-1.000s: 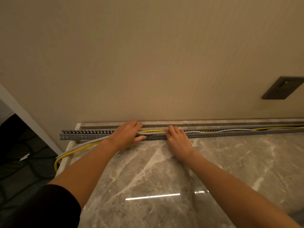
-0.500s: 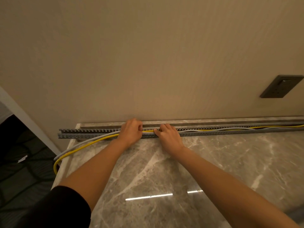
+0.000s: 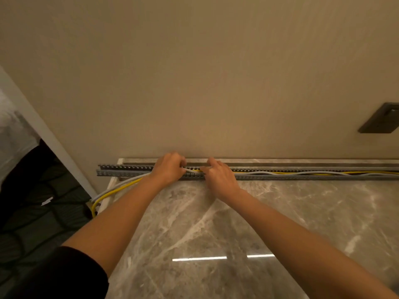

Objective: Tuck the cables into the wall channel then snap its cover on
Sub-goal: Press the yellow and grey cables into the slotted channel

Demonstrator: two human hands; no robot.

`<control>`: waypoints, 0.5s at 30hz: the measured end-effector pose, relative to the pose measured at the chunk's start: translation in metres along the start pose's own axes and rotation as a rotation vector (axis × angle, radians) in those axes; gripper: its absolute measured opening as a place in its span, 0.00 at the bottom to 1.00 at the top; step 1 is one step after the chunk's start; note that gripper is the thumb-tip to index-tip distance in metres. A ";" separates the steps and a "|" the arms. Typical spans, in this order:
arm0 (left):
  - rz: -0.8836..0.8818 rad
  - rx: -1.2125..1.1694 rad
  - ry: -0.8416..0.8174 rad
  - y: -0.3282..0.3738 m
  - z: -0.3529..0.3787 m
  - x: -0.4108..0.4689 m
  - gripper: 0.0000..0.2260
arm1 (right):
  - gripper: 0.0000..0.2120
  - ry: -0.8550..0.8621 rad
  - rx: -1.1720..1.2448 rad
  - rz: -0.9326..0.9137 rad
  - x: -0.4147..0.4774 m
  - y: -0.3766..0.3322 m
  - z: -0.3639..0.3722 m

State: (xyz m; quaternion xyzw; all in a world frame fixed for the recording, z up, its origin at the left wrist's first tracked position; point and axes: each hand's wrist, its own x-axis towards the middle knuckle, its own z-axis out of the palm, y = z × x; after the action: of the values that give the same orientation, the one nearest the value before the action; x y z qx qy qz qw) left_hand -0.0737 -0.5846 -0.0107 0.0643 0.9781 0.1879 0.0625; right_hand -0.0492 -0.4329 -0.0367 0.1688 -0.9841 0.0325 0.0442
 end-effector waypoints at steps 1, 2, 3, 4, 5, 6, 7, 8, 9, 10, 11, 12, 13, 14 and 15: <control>0.003 0.051 0.004 -0.004 -0.002 -0.002 0.08 | 0.12 0.006 0.025 -0.027 0.002 -0.006 0.000; -0.001 0.099 0.009 -0.011 -0.005 -0.005 0.08 | 0.14 0.003 0.040 -0.053 0.006 -0.012 0.000; -0.005 0.144 0.013 -0.016 -0.007 -0.008 0.08 | 0.16 0.000 0.057 -0.069 0.009 -0.018 0.000; -0.008 0.182 0.014 -0.022 -0.010 -0.011 0.08 | 0.18 -0.021 0.061 -0.072 0.011 -0.024 0.000; -0.013 0.211 0.015 -0.028 -0.012 -0.014 0.09 | 0.20 -0.045 0.048 -0.080 0.012 -0.029 -0.001; -0.021 0.225 0.011 -0.033 -0.014 -0.016 0.10 | 0.22 -0.081 0.048 -0.072 0.015 -0.031 0.000; -0.030 0.222 0.006 -0.038 -0.015 -0.017 0.10 | 0.23 -0.090 0.047 -0.067 0.018 -0.032 0.001; -0.041 0.199 0.000 -0.043 -0.015 -0.019 0.10 | 0.23 -0.089 0.039 -0.069 0.020 -0.035 0.001; -0.049 0.154 -0.009 -0.046 -0.015 -0.019 0.09 | 0.23 -0.095 0.029 -0.070 0.022 -0.037 0.001; -0.061 0.084 -0.022 -0.048 -0.015 -0.018 0.08 | 0.22 -0.112 0.028 -0.071 0.024 -0.039 -0.001; -0.077 0.008 -0.038 -0.050 -0.015 -0.017 0.08 | 0.21 -0.134 0.026 -0.072 0.025 -0.041 -0.001; -0.088 -0.057 -0.055 -0.051 -0.016 -0.016 0.08 | 0.20 -0.144 0.016 -0.076 0.026 -0.042 -0.002; -0.092 -0.101 -0.068 -0.052 -0.018 -0.015 0.07 | 0.20 -0.149 0.002 -0.078 0.026 -0.042 -0.003; -0.096 -0.123 -0.077 -0.052 -0.019 -0.013 0.07 | 0.19 -0.157 -0.008 -0.080 0.026 -0.041 -0.003; -0.100 -0.128 -0.080 -0.052 -0.020 -0.011 0.08 | 0.19 -0.160 -0.012 -0.084 0.027 -0.041 -0.003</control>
State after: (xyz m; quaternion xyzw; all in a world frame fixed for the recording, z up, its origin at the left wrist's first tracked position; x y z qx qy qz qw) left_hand -0.0707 -0.6413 -0.0103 0.0187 0.9628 0.2442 0.1146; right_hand -0.0602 -0.4802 -0.0290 0.2119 -0.9767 0.0110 -0.0321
